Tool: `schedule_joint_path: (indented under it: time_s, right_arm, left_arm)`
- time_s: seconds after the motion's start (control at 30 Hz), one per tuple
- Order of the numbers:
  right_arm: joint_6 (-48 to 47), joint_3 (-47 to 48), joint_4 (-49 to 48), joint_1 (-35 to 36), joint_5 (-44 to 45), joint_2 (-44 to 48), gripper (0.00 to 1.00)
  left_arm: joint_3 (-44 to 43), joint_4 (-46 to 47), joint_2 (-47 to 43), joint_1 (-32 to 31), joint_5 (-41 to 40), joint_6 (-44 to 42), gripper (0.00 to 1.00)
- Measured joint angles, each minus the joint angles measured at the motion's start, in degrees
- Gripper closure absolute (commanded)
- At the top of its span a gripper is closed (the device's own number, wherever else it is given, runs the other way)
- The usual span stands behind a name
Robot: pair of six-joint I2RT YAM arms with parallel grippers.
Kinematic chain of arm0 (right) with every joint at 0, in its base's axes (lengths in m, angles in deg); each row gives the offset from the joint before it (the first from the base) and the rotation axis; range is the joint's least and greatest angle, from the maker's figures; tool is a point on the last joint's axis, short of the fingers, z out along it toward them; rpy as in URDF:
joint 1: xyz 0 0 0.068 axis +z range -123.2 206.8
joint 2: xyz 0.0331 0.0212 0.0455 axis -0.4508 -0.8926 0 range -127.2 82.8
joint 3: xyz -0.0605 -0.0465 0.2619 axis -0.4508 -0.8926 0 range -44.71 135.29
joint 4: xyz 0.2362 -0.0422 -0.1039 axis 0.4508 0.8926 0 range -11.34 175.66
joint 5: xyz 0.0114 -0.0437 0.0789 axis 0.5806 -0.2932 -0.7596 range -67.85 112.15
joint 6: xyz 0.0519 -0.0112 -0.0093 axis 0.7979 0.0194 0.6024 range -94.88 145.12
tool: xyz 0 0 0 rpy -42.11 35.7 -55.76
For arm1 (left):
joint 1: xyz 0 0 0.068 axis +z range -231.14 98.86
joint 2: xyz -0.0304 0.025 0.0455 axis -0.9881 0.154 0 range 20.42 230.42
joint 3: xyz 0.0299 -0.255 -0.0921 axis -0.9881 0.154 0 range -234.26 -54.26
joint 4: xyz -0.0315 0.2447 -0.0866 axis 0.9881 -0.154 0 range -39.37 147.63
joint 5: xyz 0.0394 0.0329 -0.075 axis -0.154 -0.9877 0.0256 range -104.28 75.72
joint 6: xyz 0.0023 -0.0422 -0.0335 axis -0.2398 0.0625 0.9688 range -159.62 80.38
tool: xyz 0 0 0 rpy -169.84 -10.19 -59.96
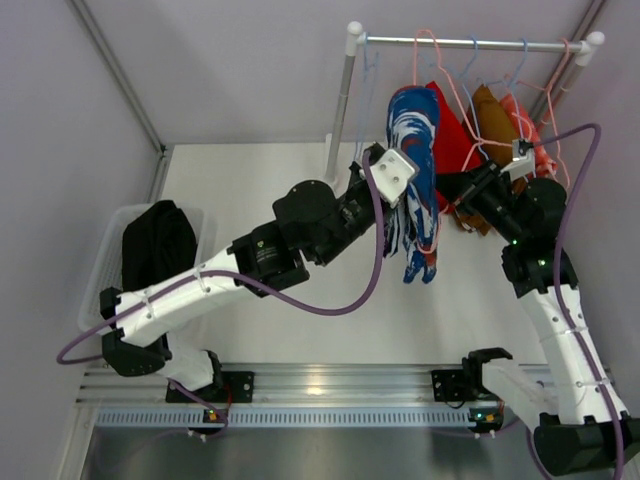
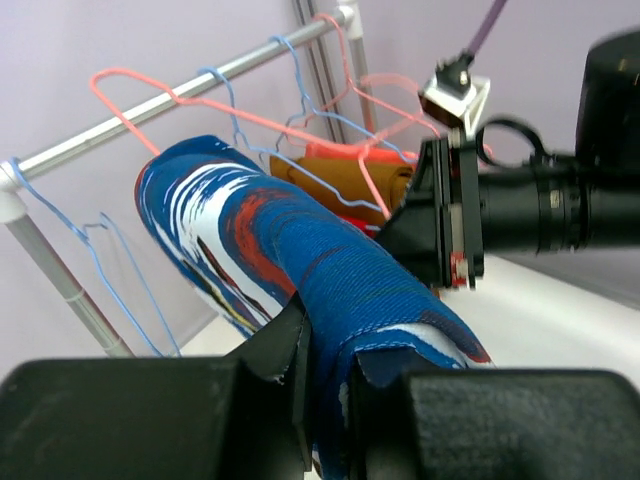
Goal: Remove the trousers from the hanger
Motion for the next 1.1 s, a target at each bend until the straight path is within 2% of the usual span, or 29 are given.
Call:
schedule_joint_path:
  time_s: [0.43,0.77,0.93,1.1]
  right_arm:
    - [-9.6,-3.8,1.2,0.0,3.4,0.1,1.00]
    - [-16.2,-6.4,7.0,-0.3,5.5,0.2,1.00]
    - [-17.7,-6.4,7.8,-0.4,5.3,0.4,1.00]
    - [-19.5,-6.4,7.8,-0.4,4.6,1.2,1.00]
  left_arm:
    - [-23.3,-1.4,8.5,0.0,-1.4,-7.6,1.00]
    - [-28.7,13.5,6.6,0.9,-3.0,-16.1,1.00]
    - [-29.9,14.8,5.0,8.9,-3.8,-16.6,1.00]
    - [-25.8,13.8,0.3,23.1,-6.4,-13.6,1.00]
